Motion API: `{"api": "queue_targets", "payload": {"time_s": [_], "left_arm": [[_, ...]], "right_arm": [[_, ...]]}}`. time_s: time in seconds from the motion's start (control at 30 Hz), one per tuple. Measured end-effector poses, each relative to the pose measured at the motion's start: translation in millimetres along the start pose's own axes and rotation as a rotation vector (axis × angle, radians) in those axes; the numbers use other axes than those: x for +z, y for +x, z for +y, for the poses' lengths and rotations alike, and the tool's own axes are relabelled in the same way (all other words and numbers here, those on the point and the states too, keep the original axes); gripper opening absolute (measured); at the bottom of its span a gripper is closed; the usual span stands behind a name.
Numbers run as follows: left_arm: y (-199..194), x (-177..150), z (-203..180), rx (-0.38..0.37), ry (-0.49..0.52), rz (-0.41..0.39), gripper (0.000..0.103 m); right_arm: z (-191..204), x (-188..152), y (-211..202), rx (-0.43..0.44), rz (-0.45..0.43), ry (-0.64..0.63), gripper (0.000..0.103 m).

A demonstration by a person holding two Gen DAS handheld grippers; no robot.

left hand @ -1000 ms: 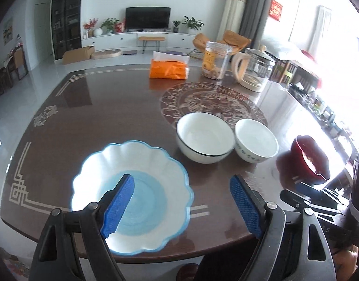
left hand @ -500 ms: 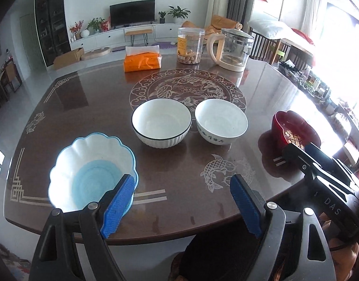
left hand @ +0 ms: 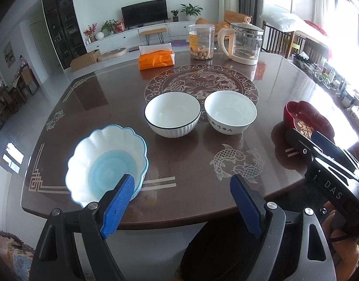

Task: Organize plates and bowls
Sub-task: 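Move both grippers toward the black-rimmed white bowl, then close both grippers on the rim of the black-rimmed white bowl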

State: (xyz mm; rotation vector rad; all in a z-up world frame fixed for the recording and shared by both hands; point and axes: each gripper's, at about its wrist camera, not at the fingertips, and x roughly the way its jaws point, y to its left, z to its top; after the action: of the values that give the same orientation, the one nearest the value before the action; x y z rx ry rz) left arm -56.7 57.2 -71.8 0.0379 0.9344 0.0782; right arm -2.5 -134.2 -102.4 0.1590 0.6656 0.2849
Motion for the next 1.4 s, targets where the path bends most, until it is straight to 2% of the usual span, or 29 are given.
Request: {"api": "queue_targets", "payload": {"time_s": [0.27,0.43,0.57,0.7,0.83,0.93,1.0,1.13,1.17,1.23,1.3,1.4], "left_arm": [[28,5,32,-0.002,0.008,-0.006,0.084],[45,4,50,-0.075,-0.004,0.007,0.084],[56,5,67,-0.147,-0.059,0.016,0.084],[62,27,99,-0.280,-0.111,0.040,0.084],[85,79,133,-0.427,-0.109,0.101,0.084],[110,115,133,-0.394,0.002,0.123,0.083],[134,131,127,-0.372,0.065,0.172,0.082],[178,146,121,-0.401,0.051,0.292,0.065],[185,147,119,-0.395,0.058,0.306,0.063],[195,147,114,-0.388,0.079,0.323,0.052],[201,146,112,-0.390,0.080,0.338,0.047],[206,148,111,-0.395,0.084,0.335,0.047]], "right_arm": [[18,-9,4,-0.092,-0.012,-0.042,0.076],[38,-17,10,-0.150,0.006,-0.104,0.076],[51,-24,16,-0.148,0.046,-0.171,0.076],[52,-22,30,-0.075,0.122,-0.144,0.076],[55,-7,59,0.102,0.253,-0.020,0.076],[60,6,90,0.189,0.348,0.098,0.076],[67,12,113,0.225,0.410,0.141,0.075],[79,19,143,0.247,0.462,0.211,0.074],[82,21,148,0.242,0.464,0.214,0.073],[88,24,156,0.242,0.478,0.213,0.067],[93,26,166,0.247,0.502,0.215,0.057],[95,26,175,0.229,0.513,0.226,0.056]]}}
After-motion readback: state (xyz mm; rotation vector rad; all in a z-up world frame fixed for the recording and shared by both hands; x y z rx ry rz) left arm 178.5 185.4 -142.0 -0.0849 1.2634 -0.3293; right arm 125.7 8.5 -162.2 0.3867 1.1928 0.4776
